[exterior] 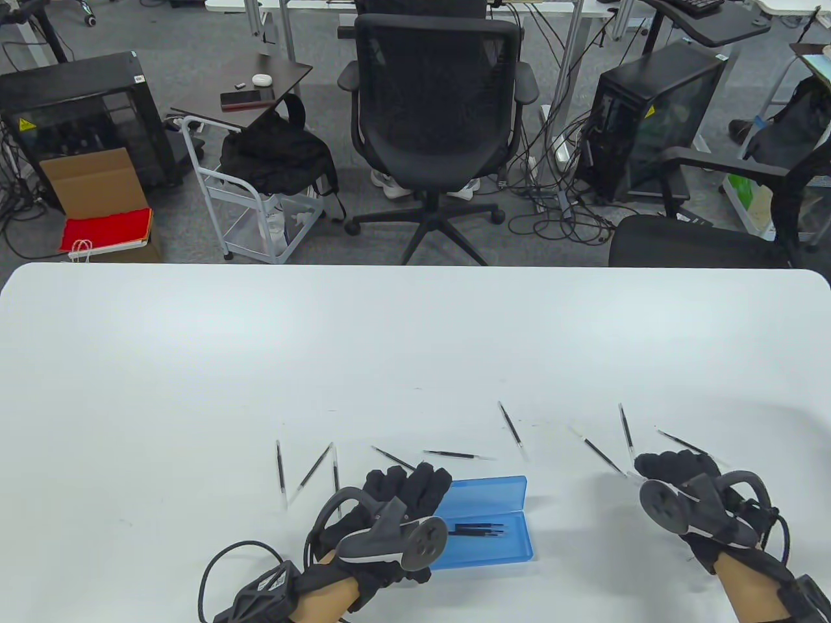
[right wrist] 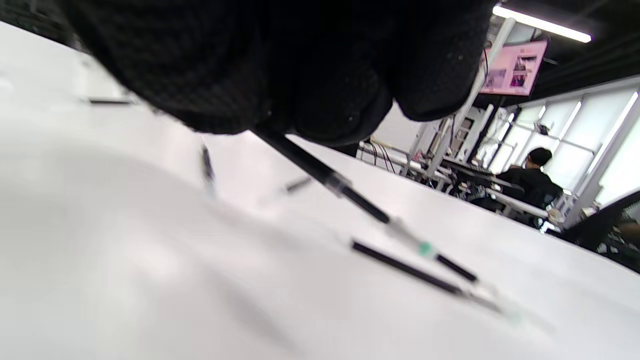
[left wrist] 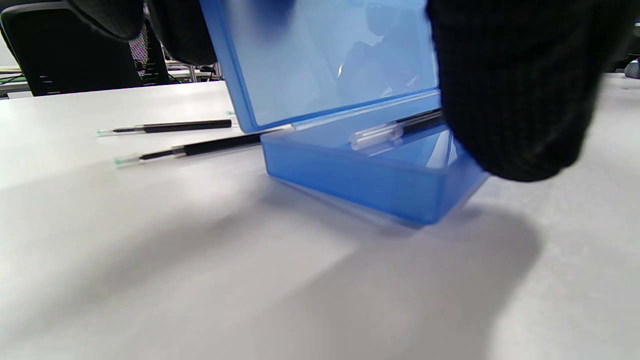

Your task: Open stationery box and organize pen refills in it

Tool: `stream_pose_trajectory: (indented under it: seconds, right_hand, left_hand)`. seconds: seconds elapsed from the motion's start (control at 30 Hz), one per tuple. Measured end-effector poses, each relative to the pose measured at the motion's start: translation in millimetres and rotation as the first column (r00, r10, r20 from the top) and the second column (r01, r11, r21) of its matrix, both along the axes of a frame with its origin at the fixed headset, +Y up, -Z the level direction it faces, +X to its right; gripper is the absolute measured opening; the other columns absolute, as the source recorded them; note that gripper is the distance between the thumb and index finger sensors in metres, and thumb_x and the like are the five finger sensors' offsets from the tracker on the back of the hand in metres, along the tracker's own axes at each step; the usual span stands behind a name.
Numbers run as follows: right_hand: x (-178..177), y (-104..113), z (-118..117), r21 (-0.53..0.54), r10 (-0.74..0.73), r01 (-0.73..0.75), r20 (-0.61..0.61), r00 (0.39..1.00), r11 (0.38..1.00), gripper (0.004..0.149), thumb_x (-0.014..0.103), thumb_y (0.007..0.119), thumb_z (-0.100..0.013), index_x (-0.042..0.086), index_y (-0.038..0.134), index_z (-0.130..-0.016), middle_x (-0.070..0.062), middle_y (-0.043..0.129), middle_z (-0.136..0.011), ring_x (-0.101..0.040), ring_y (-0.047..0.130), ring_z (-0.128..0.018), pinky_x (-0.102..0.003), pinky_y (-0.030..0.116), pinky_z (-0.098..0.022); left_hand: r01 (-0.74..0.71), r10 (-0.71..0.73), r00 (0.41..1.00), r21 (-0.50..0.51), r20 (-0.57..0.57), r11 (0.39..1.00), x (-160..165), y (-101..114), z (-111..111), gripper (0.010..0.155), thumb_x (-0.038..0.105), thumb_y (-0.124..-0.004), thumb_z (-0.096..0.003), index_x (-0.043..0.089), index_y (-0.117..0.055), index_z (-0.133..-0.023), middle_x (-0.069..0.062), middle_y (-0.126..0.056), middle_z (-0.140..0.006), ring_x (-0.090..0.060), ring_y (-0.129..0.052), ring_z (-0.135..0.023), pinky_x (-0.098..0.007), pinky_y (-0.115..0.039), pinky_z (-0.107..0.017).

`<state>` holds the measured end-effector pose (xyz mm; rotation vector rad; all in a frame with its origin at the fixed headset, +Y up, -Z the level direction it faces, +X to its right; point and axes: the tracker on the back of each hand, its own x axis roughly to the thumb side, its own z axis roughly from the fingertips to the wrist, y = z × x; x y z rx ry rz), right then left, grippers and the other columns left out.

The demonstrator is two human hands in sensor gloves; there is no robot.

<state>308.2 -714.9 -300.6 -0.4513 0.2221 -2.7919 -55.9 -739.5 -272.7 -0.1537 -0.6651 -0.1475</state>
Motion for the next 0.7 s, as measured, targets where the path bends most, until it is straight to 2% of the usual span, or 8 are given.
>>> stream_pose_trajectory:
  seconds: [0.13,0.3,0.5,0.6,0.7]
  right_hand:
    - [-48.7,25.3,25.7,0.060,-0.018,0.026,-0.130,0.991,0.998,0.055,0.032,0.094,-0.042,0.021,0.076,-0.093,-0.003,0.100,-0.077,-0.024,0.103,-0.062,-0.055,0.083,-0.063]
    - [-111.6,35.0,61.4,0.089,-0.013,0.038,-0.272,0.962,0.995,0.055,0.032,0.094,-0.042,0.021,0.075,-0.093,-0.003,0.100,-0.078,-0.024,0.103,-0.063,-0.054,0.083,-0.063]
    - [-165.4,14.8,85.6,0.075,0.048,-0.022,-0.359,0.932,0.997,0.055,0.032,0.094,-0.043,0.021,0.076,-0.094,-0.003,0.100,-0.078,-0.024,0.103,-0.062,-0.054,0.083,-0.062]
    - [-181.7,1.4,87.2,0.060,0.085,-0.068,-0.363,0.928,0.996,0.056,0.033,0.093,-0.043,0.021,0.075,-0.094,-0.002,0.100,-0.078,-0.024,0.103,-0.062,-0.054,0.083,-0.062]
    - [-193.1,-8.8,83.6,0.007,0.058,-0.060,-0.349,0.935,0.998,0.055,0.032,0.093,-0.043,0.021,0.076,-0.094,-0.003,0.100,-0.078,-0.024,0.102,-0.062,-0.054,0.082,-0.062]
  left_hand:
    - [0.000,0.000,1.000,0.000,0.000,1.000,0.2,0.0,-0.3,0.127,0.067,-0.090,-0.0334,0.014,-0.009,-0.116,-0.019,-0.023,-0.125,-0.057,-0.055,-0.107,-0.072,-0.051,-0.076]
    - [0.000,0.000,1.000,0.000,0.000,1.000,0.2,0.0,-0.3,0.127,0.066,-0.090,-0.0334,0.014,-0.009,-0.116,-0.019,-0.023,-0.125,-0.056,-0.054,-0.107,-0.072,-0.051,-0.076]
    - [0.002,-0.002,1.000,0.004,-0.003,1.000,0.4,0.1,0.2,0.127,0.067,-0.090,-0.0333,0.014,-0.009,-0.116,-0.019,-0.023,-0.126,-0.056,-0.054,-0.107,-0.072,-0.052,-0.076]
    - [0.002,-0.002,1.000,0.005,-0.002,1.000,0.5,0.1,-0.1,0.127,0.066,-0.090,-0.0335,0.014,-0.009,-0.116,-0.019,-0.023,-0.125,-0.056,-0.054,-0.107,-0.072,-0.052,-0.076]
    - [-0.001,0.001,1.000,0.003,-0.001,1.000,0.5,0.1,-0.1,0.127,0.066,-0.090,-0.0335,0.014,-0.009,-0.116,-0.019,-0.023,-0.125,-0.056,-0.054,-0.107,-0.072,-0.051,-0.075]
